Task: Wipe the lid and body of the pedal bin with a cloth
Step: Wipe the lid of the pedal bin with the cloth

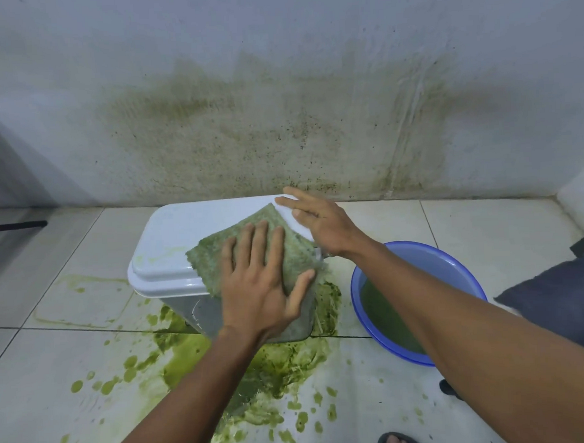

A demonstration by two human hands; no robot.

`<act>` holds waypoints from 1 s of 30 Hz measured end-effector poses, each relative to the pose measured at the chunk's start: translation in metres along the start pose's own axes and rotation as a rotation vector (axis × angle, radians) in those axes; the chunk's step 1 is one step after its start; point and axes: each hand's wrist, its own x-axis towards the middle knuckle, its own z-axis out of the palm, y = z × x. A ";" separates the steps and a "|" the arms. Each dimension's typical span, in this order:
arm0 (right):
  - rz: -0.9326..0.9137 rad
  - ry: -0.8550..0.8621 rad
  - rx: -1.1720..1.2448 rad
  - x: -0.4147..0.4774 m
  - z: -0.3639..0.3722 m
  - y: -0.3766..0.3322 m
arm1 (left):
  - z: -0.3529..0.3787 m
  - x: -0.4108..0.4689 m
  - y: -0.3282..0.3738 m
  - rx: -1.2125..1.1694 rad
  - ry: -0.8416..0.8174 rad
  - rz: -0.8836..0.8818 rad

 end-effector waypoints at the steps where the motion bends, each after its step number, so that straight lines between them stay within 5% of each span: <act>1: 0.015 0.000 0.037 0.000 0.000 -0.001 | -0.001 0.011 0.014 -0.003 -0.034 -0.039; 5: 0.075 0.030 0.119 0.000 -0.002 -0.004 | -0.003 0.041 0.031 -0.007 -0.179 -0.088; 10: 0.013 0.020 0.036 -0.005 0.003 0.001 | -0.013 0.004 -0.013 -0.183 -0.098 0.088; 20: 0.036 0.041 0.103 -0.009 0.002 -0.008 | -0.014 0.028 0.028 -0.107 -0.228 -0.201; 30: 0.051 0.023 0.118 -0.012 0.002 -0.014 | -0.025 0.012 -0.001 -0.283 -0.181 -0.136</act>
